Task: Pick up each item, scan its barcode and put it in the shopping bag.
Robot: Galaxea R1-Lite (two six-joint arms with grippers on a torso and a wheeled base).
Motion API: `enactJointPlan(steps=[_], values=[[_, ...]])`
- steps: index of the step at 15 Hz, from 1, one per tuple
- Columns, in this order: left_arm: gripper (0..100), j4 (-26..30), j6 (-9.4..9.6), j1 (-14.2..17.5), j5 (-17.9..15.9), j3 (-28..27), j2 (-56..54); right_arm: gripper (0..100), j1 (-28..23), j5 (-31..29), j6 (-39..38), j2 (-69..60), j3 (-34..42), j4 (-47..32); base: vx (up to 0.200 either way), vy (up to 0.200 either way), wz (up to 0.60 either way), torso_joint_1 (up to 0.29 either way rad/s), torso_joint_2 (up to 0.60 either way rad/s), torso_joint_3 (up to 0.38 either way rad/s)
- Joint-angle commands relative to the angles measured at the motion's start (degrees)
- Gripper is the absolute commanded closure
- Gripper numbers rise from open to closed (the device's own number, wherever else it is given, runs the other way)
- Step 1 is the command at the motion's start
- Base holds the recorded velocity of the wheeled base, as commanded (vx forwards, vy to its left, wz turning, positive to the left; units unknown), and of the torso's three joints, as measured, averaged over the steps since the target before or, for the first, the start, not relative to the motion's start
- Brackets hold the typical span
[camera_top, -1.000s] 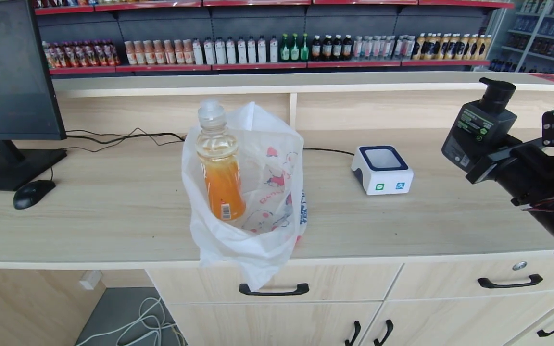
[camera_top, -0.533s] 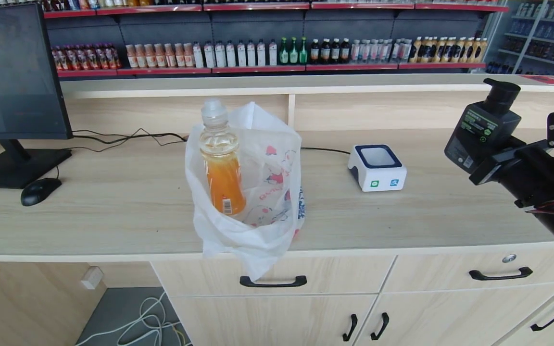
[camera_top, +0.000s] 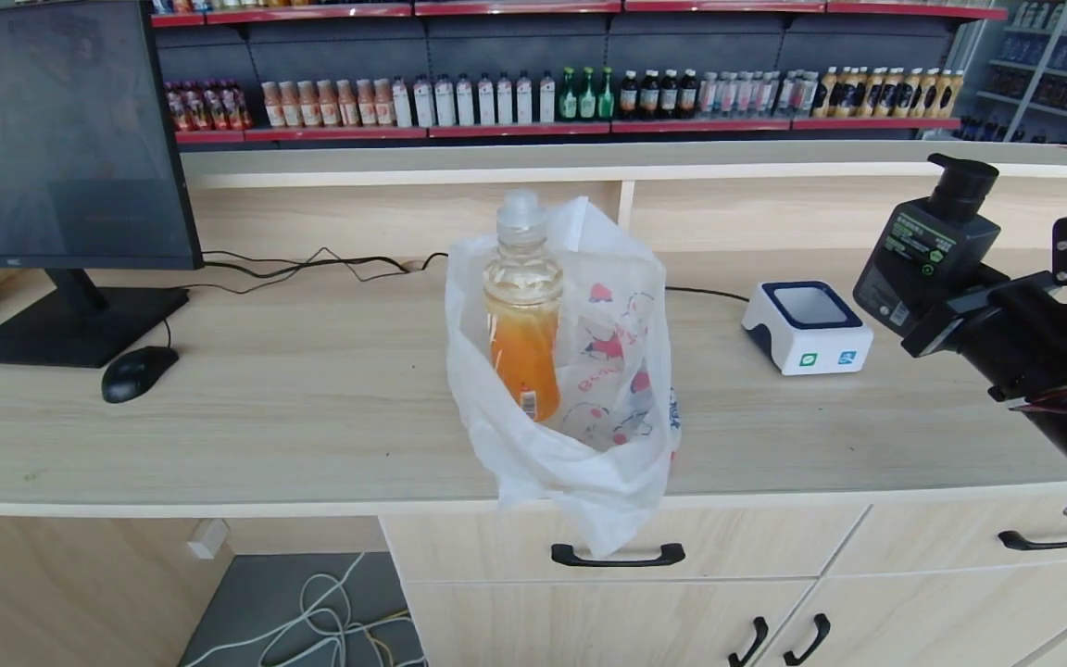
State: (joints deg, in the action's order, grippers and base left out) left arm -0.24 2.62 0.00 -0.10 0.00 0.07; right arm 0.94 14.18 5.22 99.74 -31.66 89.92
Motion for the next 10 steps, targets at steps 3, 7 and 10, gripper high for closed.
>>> enactJointPlan(steps=[3, 7, 10], values=[[0, -0.02, -0.07, 0.00, 0.01, 0.00, 0.01, 100, 0.20, 0.06, -0.03, 0.28, -0.16, 0.08, 0.000, 0.133, 0.00, 0.002, 0.00, 0.003], [0, -0.02, -0.16, 0.00, 0.01, 0.00, 0.01, 100, 0.73, 0.06, -0.03, -1.04, 0.63, 0.08, 0.000, 0.000, 0.30, 0.002, 0.00, 0.001], [0, -0.02, -0.25, 0.00, 0.01, 0.00, 0.01, 100, 0.82, 0.06, -0.03, -1.66, 0.81, 0.08, 0.000, 0.000, 0.60, -0.001, 0.00, 0.002]])
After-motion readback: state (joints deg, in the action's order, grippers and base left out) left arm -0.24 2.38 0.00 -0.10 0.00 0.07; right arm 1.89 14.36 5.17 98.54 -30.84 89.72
